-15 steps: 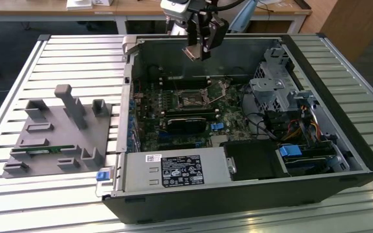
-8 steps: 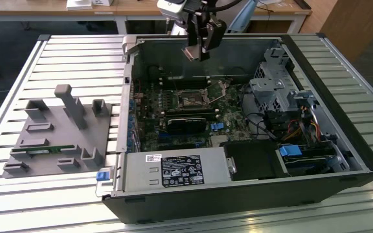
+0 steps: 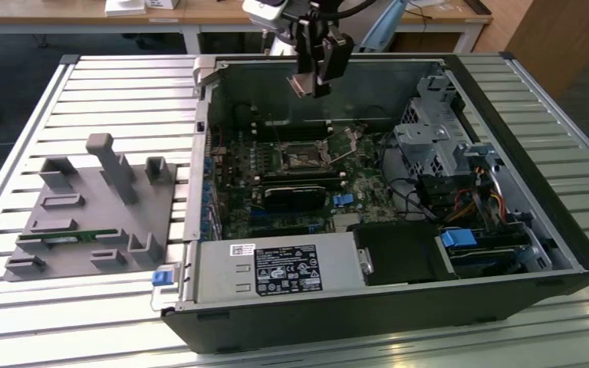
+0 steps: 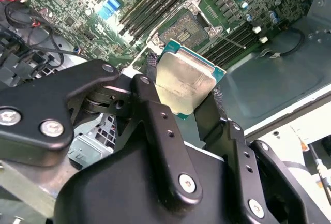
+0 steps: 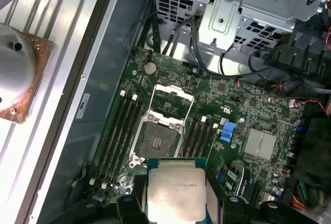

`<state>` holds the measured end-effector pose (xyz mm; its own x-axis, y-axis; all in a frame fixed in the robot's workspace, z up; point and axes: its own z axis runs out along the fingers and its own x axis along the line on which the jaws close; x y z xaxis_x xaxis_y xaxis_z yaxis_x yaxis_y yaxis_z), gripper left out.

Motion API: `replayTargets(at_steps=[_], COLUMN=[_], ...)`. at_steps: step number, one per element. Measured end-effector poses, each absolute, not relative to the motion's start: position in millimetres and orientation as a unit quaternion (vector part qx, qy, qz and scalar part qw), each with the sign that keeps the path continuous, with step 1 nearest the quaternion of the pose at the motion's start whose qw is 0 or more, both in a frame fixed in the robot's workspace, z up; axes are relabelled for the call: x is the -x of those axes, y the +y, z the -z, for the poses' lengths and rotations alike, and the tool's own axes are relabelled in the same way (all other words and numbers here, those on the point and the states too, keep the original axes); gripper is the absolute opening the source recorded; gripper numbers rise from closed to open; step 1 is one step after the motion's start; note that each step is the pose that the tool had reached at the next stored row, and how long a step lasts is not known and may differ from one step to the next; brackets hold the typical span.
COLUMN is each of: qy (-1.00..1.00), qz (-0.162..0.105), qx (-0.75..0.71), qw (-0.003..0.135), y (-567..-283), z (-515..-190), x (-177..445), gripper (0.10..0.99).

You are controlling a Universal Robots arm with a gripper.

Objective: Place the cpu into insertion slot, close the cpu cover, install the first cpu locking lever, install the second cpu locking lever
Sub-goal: 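Place the cpu into insertion slot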

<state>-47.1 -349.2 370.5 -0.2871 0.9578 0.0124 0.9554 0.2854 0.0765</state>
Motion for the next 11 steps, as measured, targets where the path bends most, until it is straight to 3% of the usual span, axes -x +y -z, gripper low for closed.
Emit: replayTargets(at_steps=[11], qy=[0.779], qz=[-0.034], qx=[-0.626], qw=[0.019], y=[-349.2], z=[-369.8], x=[47.2], gripper=[0.541])
